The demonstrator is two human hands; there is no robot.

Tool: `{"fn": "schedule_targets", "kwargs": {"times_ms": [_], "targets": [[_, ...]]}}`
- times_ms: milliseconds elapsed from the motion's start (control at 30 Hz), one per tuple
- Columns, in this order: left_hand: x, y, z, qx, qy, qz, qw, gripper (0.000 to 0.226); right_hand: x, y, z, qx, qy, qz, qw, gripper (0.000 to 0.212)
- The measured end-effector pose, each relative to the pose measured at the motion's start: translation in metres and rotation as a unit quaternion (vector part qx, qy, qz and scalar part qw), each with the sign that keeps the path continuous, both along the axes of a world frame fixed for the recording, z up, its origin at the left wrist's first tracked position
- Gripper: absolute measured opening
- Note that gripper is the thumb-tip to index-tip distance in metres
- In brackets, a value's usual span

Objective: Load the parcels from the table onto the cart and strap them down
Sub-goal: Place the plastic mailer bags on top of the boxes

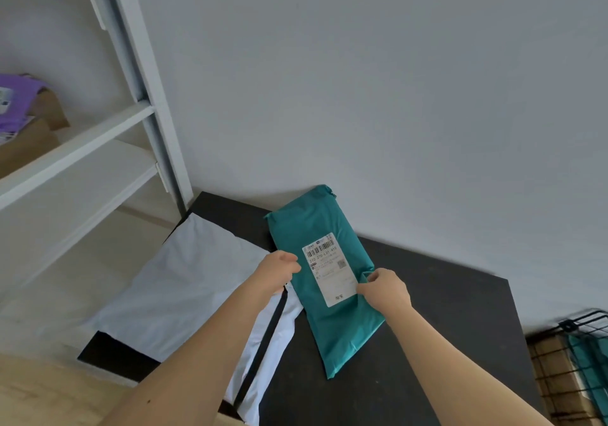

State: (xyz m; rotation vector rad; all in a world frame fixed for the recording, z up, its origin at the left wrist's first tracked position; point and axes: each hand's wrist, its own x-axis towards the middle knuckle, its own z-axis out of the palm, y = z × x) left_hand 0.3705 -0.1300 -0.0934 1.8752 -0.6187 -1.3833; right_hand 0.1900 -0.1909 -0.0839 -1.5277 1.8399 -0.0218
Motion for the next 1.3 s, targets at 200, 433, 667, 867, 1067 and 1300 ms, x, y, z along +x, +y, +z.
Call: {"fn": "schedule_targets", "kwargs": {"times_ms": [200, 433, 667, 867, 1067, 1300], "targets": [[0.002, -0.019, -0.018, 0.045, 0.088, 0.034, 0.995, 0.024, 0.001, -0.014, -0.005, -0.037, -0.169, -0.154, 0.973, 0.022], [-0.053, -0.02, -0.005, 0.043, 0.213, 0.129, 0.968, 0.062, -0.04, -0.015, 0.038, -0.082, -0.274, -0.232, 0.93, 0.034], [-0.15, -0.003, 0.02, 0.049, 0.385, 0.12, 0.914, 0.089, -0.123, 0.02, 0.078, -0.068, -0.375, -0.271, 0.884, 0.044], [-0.259, 0.022, 0.049, 0.05, 0.356, 0.041, 0.932, 0.089, -0.234, 0.055, 0.1, -0.085, -0.458, -0.362, 0.807, 0.041], [-0.372, 0.046, 0.062, 0.022, 0.409, -0.029, 0.912, 0.066, -0.346, 0.093, 0.123, -0.117, -0.467, -0.423, 0.768, 0.038], [-0.479, 0.051, 0.078, -0.047, 0.338, -0.022, 0.94, 0.033, -0.48, 0.128, 0.112, -0.204, -0.378, -0.444, 0.786, 0.04]]}}
